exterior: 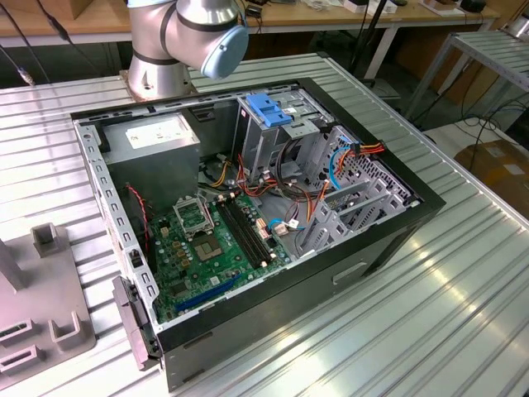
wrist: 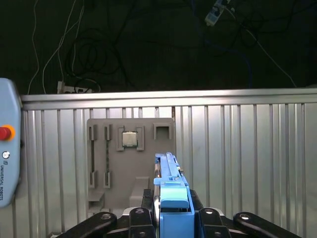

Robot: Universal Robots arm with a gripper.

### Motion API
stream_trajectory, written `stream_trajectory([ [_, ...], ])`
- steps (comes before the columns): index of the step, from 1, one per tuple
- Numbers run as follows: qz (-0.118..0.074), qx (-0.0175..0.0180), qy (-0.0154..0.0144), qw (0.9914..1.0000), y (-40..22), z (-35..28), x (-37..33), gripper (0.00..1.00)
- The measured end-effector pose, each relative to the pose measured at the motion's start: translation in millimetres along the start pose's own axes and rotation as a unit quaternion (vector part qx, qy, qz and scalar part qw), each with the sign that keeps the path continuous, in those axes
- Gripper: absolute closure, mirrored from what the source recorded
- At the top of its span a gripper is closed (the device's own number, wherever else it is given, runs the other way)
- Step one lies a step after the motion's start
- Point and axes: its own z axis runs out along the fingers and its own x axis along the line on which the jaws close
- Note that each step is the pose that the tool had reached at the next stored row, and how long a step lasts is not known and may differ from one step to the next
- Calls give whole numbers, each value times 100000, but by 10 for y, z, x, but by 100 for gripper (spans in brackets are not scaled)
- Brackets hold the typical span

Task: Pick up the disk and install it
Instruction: 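Pick up the disk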

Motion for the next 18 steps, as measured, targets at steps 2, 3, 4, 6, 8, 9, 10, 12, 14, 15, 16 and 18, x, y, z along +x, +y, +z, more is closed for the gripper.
stream_trajectory([
  [2, 0, 1, 1, 100000, -29, 0, -1, 63],
  [3, 2, 3, -1, 100000, -37, 0, -1, 63],
  [4, 2, 0, 0, 100000, -47, 0, -1, 63],
  [6, 2, 3, -1, 100000, -67, 0, -2, 63],
  [8, 3, 2, -1, 100000, -87, 0, -3, 63],
  [9, 0, -1, 2, 100000, -93, 0, -3, 63],
  [10, 1, 5, -3, 100000, -107, 1, -3, 63],
  [12, 1, 0, 2, 100000, -124, 0, -4, 63],
  [14, 1, -1, -1, 100000, -148, 0, -5, 63],
  [15, 4, 3, -1, 100000, -154, 1, -5, 63],
  [16, 3, 1, -1, 100000, -165, 0, -5, 63],
  [18, 0, 2, 2, 100000, -184, 0, -5, 63],
])
